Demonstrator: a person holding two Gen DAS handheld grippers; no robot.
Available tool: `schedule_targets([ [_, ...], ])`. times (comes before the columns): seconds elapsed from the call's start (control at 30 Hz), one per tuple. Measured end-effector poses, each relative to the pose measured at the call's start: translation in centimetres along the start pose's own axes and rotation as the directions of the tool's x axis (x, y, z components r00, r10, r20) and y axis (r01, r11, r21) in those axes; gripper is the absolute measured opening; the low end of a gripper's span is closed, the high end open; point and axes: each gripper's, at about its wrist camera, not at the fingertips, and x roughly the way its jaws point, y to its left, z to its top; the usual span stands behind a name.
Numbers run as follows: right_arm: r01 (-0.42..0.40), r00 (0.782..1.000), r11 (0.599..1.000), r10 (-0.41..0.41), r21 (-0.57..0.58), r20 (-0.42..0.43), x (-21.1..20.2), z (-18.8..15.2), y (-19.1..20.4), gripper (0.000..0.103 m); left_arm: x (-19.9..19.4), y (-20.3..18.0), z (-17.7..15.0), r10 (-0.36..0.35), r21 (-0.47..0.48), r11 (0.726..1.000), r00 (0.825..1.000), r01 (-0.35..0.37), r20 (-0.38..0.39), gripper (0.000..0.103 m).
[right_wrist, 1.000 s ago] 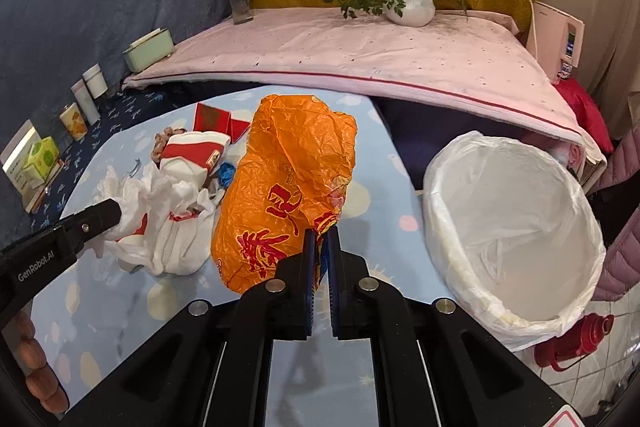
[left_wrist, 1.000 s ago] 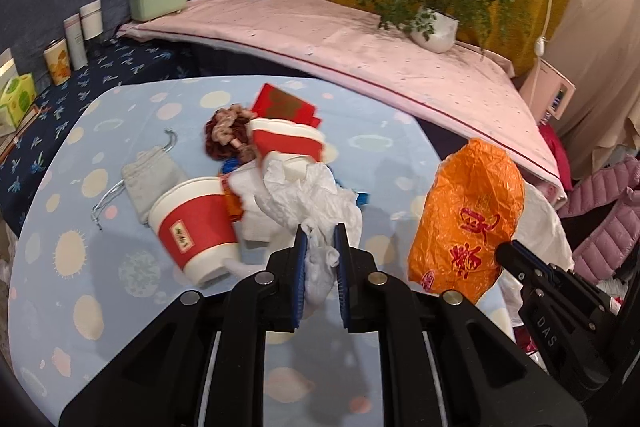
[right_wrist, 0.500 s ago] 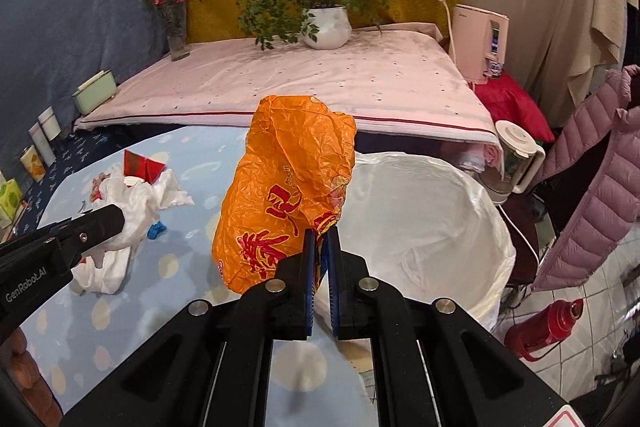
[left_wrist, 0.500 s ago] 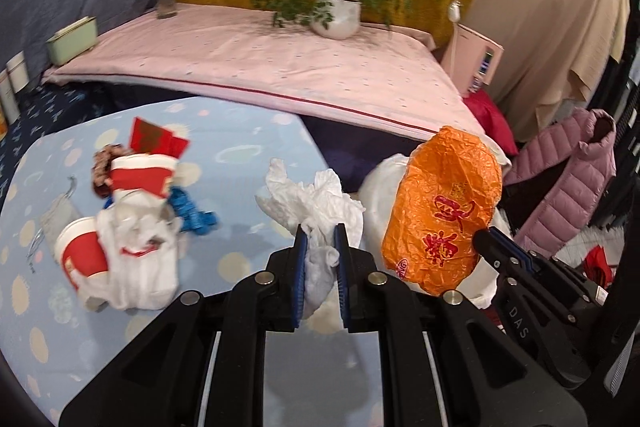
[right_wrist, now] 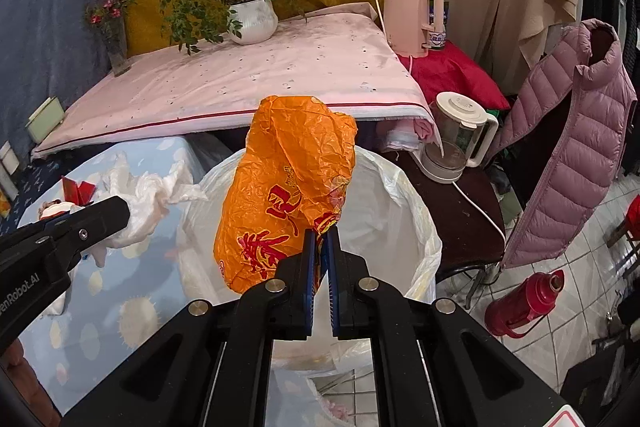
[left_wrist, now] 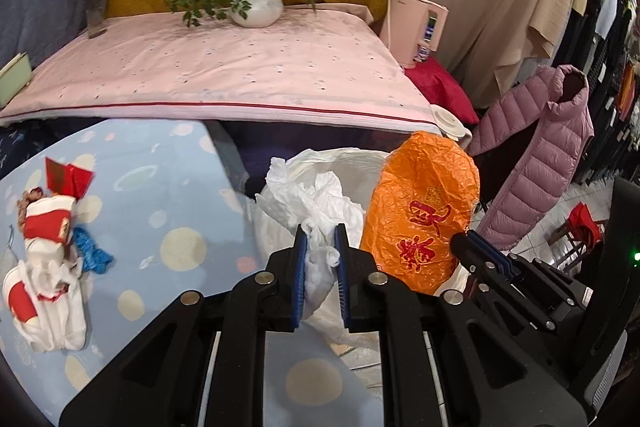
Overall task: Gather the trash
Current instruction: 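Carry the orange bag into the white bin and open the right gripper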
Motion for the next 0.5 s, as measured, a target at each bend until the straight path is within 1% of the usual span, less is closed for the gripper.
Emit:
schedule_targets([
  [0.07, 0.003, 1.000, 1.000, -0.003, 0.009, -0.006, 0.4, 0.1, -0.5, 0.006, 0.6, -0.6, 0.2, -0.009, 0.013, 1.000, 1.000, 0.009, -0.006, 0.015],
  [0.1, 0.003, 1.000, 1.000, -0.003, 0.012, -0.008, 0.5, 0.2, -0.7, 0.007, 0.9, -0.8, 0.3, -0.010, 0.014, 1.000, 1.000, 0.010, -0.009, 0.018],
  [0.13, 0.003, 1.000, 1.000, -0.002, 0.016, -0.010, 0.7, 0.2, -0.7, 0.010, 1.0, -0.8, 0.3, -0.008, 0.011, 1.000, 1.000, 0.009, -0.010, 0.024],
  [0.17, 0.007, 1.000, 1.000, -0.007, 0.025, -0.008, 0.7, 0.2, -0.9, 0.011, 1.0, -0.9, 0.4, 0.000, 0.005, 1.000, 1.000, 0.001, -0.005, 0.042],
  [0.2, 0.006, 1.000, 0.999, -0.006, 0.035, -0.009, 0.7, 0.2, -1.0, 0.012, 0.9, -0.8, 0.4, 0.016, -0.002, 1.000, 1.000, -0.016, 0.010, 0.056],
  [0.27, 0.001, 1.000, 0.999, 0.000, 0.045, -0.013, 0.7, 0.3, -1.0, 0.017, 0.5, -0.6, 0.4, 0.040, -0.011, 0.999, 0.998, -0.040, 0.040, 0.061],
  [0.33, 0.001, 1.000, 0.999, -0.001, 0.045, -0.012, 0.7, 0.2, -1.0, 0.022, 0.4, -0.3, 0.5, 0.047, -0.015, 0.999, 0.998, -0.047, 0.034, 0.062],
  [0.4, -0.001, 1.000, 0.999, 0.002, 0.040, -0.010, 0.5, 0.2, -0.7, 0.025, 0.4, 0.2, 0.4, 0.059, -0.028, 0.998, 0.998, -0.058, 0.031, 0.062],
  [0.5, -0.005, 1.000, 0.999, 0.005, 0.032, -0.004, 0.0, 0.1, -0.3, 0.031, 0.1, 1.0, 0.2, 0.072, -0.051, 0.996, 0.997, -0.071, 0.029, 0.062],
])
